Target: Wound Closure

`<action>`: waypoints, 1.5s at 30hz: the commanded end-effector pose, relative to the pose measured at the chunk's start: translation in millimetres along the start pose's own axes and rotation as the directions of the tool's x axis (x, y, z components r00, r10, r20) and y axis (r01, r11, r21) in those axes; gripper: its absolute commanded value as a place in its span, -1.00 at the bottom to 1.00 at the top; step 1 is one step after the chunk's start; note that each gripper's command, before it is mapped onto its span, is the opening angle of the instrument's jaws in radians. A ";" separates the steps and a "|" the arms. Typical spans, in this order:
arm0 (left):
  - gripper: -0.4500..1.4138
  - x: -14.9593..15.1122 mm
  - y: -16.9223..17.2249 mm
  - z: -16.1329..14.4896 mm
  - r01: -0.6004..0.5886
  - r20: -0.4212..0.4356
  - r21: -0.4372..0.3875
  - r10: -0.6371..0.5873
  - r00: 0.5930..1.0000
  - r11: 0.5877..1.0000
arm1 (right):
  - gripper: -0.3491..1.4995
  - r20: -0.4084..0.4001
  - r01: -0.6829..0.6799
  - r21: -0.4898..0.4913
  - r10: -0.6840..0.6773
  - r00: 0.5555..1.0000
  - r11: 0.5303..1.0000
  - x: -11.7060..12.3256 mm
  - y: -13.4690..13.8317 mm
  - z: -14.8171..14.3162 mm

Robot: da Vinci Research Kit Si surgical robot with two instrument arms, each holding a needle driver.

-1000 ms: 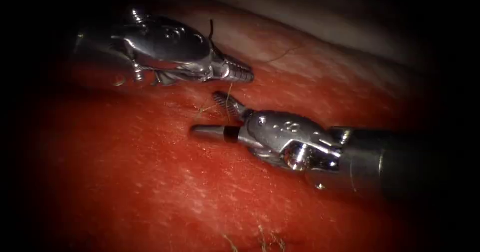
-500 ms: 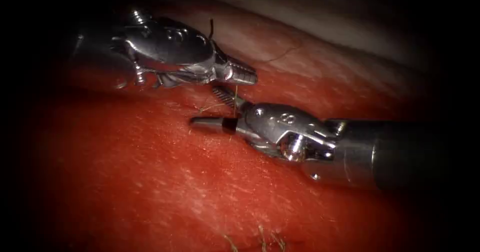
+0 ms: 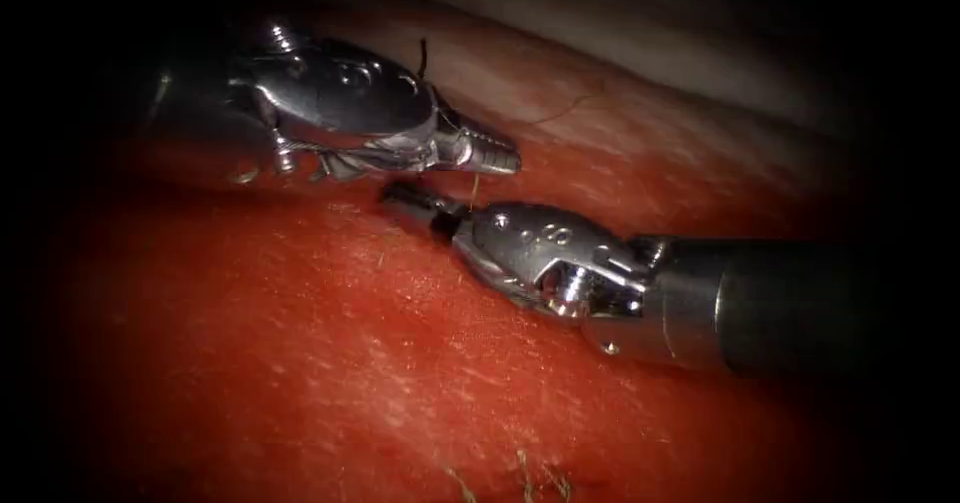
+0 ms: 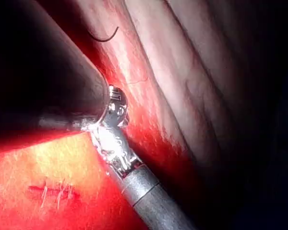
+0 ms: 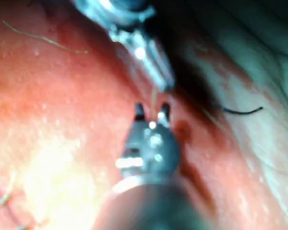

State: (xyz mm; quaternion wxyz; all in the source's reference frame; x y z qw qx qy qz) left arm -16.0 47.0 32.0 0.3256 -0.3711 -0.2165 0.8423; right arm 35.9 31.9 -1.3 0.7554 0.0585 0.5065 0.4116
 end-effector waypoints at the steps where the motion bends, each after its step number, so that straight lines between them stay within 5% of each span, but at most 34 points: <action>1: -0.89 -0.2 0.0 0.8 0.001 0.001 -0.003 -0.001 1.000 1.000 | -1.00 -0.022 0.004 0.006 -0.003 1.000 1.000 0.3 -0.4 1.1; 8: -0.89 -0.1 0.1 0.4 0.001 0.001 -0.007 -0.001 1.000 1.000 | -1.00 -0.042 0.007 0.013 -0.007 0.999 1.000 0.4 -0.4 1.0; 9: -0.89 -0.1 0.1 0.3 -0.005 0.001 -0.009 0.005 1.000 1.000 | -0.65 -0.039 0.007 0.008 -0.007 0.999 1.000 0.4 -0.2 0.9; 10: -0.89 0.0 -0.2 -0.6 -0.003 -0.008 -0.017 0.003 1.000 1.000 | 0.42 -0.049 0.005 -0.024 -0.006 0.999 1.000 0.4 0.2 0.5; 13: -0.89 0.2 -1.0 -3.6 -0.021 -0.018 -0.010 0.021 1.000 1.000 | 0.93 -0.042 -0.002 -0.105 -0.003 0.999 0.994 0.4 1.2 -1.7; 22: -0.89 -4.7 -2.8 -11.1 -0.104 -0.009 -0.001 0.104 0.995 0.995 | 0.98 -0.046 -0.035 -0.166 0.028 0.999 0.986 2.9 5.4 -11.4; 30: -0.89 -10.0 -8.4 -11.0 -0.153 -0.014 0.045 0.154 0.988 0.987 | 0.98 -0.054 -0.040 -0.224 0.028 0.998 0.974 3.0 7.4 -15.0; 31: -0.85 -11.1 -9.3 -10.4 -0.162 -0.016 0.053 0.163 0.987 0.985 | 0.98 -0.055 -0.040 -0.223 0.028 0.998 0.974 3.0 7.3 -14.9; 33: -0.38 -13.2 -10.8 -9.5 -0.158 -0.015 0.065 0.159 0.987 0.985 | 0.98 -0.059 -0.040 -0.219 0.028 0.998 0.975 3.0 7.1 -14.7; 41: 0.21 -22.0 -15.6 -8.5 -0.051 0.066 0.087 0.045 0.997 0.995 | 0.98 -0.051 -0.038 -0.216 0.027 0.998 0.976 2.8 7.0 -14.6; 45: 0.28 -24.5 -16.4 -9.3 -0.071 0.117 0.087 0.061 0.991 0.994 | 0.98 -0.046 -0.036 -0.217 0.027 0.999 0.976 2.6 7.1 -14.5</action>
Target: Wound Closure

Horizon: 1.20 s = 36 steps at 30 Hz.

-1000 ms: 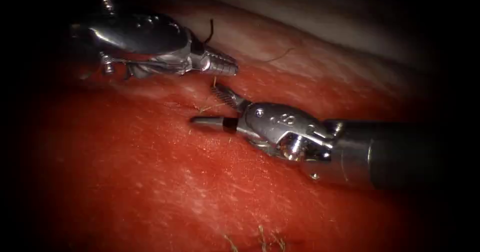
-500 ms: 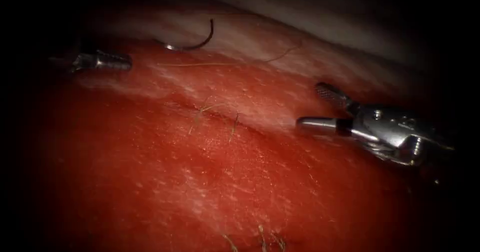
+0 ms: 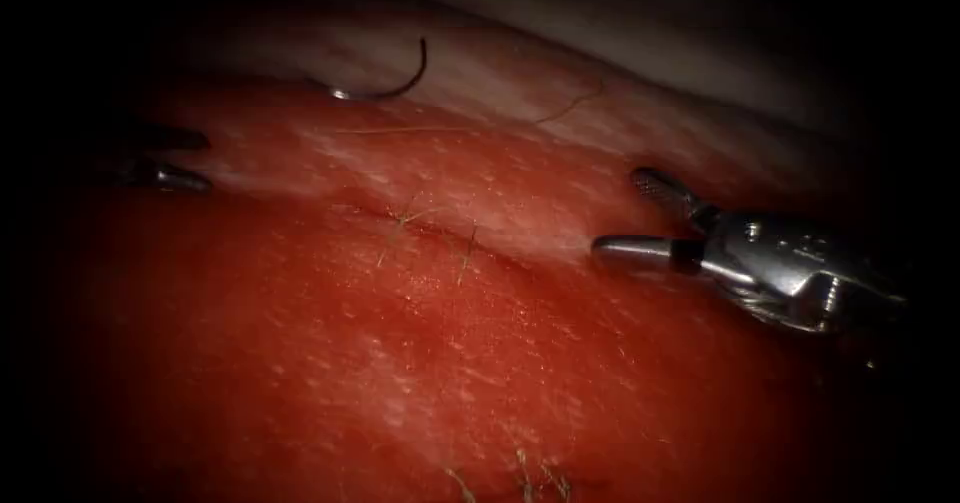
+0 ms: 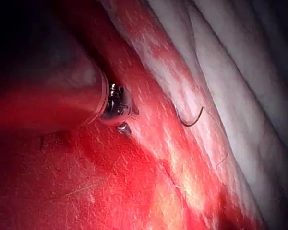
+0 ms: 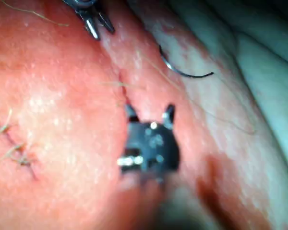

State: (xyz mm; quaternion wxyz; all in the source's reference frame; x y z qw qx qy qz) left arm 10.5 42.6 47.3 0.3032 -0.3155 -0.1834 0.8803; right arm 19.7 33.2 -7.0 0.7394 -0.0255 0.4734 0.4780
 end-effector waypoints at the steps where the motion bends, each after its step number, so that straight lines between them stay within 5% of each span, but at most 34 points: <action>1: 0.28 -0.7 0.1 0.6 -0.004 0.016 -0.001 0.004 1.000 1.000 | 0.98 0.000 0.001 0.001 -0.001 1.000 1.000 0.0 -0.3 0.9; 11: 0.29 -3.2 -1.4 -4.9 -0.013 0.053 -0.051 0.015 0.998 0.999 | 0.98 0.009 0.004 0.001 -0.004 1.000 1.000 -0.3 -0.4 0.9; 22: 0.21 4.7 4.5 -12.5 -0.025 0.046 -0.020 0.026 0.999 0.999 | 0.98 0.082 0.023 0.024 -0.025 0.996 0.999 0.1 -0.9 0.8; 28: 0.15 10.2 10.4 -11.1 -0.075 -0.109 -0.017 0.073 0.991 0.997 | 0.94 0.078 0.017 0.196 -0.033 0.996 0.980 2.5 -3.2 0.5; 31: 0.15 13.6 13.9 -7.5 -0.133 -0.262 0.025 0.135 0.956 0.991 | 0.91 0.073 0.105 0.315 -0.134 0.988 0.943 3.7 -4.2 0.3; 36: 0.15 14.6 16.4 -3.4 -0.196 -0.352 0.029 0.194 0.916 0.980 | 0.91 0.071 0.180 0.356 -0.219 0.973 0.917 3.7 -4.7 -0.2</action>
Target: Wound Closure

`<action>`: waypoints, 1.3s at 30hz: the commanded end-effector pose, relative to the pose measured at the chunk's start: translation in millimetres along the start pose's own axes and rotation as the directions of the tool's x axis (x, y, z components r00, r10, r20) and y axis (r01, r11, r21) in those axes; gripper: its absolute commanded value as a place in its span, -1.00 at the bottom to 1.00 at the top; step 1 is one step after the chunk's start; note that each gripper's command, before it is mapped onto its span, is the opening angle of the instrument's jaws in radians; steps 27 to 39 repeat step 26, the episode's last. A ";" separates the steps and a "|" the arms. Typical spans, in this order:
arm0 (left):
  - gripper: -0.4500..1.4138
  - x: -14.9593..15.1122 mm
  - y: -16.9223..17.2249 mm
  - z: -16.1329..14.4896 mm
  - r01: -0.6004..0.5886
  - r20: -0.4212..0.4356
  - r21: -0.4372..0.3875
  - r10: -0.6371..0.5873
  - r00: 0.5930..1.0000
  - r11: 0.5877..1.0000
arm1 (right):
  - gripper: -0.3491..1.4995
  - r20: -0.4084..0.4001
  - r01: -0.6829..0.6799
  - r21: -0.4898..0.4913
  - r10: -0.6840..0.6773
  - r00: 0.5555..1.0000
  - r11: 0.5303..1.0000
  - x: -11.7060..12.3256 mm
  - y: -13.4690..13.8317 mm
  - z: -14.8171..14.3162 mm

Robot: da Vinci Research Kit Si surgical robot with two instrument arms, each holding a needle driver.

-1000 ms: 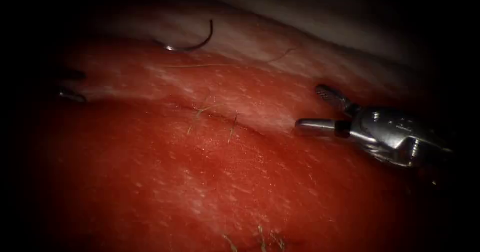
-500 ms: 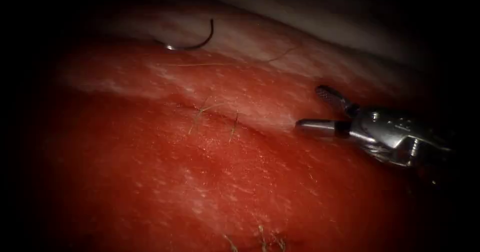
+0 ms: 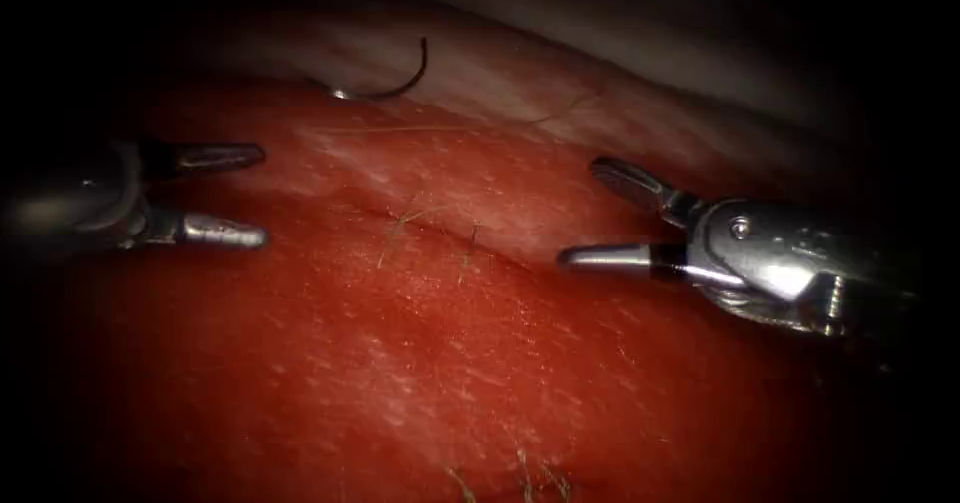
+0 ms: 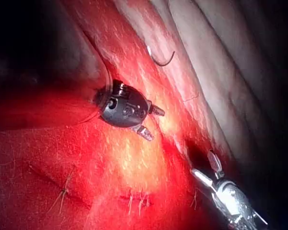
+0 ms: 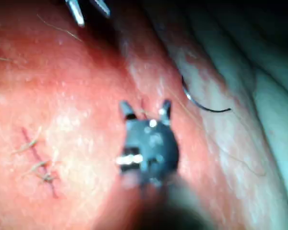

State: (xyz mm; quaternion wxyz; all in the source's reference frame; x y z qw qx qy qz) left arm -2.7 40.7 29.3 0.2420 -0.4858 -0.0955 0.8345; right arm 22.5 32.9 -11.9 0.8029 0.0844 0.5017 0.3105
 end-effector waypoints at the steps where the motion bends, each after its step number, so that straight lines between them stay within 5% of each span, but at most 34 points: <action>1: 0.15 -0.7 0.5 1.0 -0.004 -0.002 -0.008 0.004 1.000 1.000 | 0.89 -0.005 0.021 0.005 -0.021 1.000 1.000 0.3 -0.1 0.8; 8: 0.17 -2.3 0.0 2.6 -0.028 -0.010 -0.021 0.028 1.000 0.999 | 0.76 -0.004 0.185 0.006 -0.185 0.983 0.983 -0.1 0.2 -0.3; 39: 0.18 -3.2 -0.3 2.9 -0.037 -0.014 -0.022 0.037 0.999 0.999 | 0.73 -0.005 0.208 -0.014 -0.208 0.978 0.978 -0.8 0.3 -0.9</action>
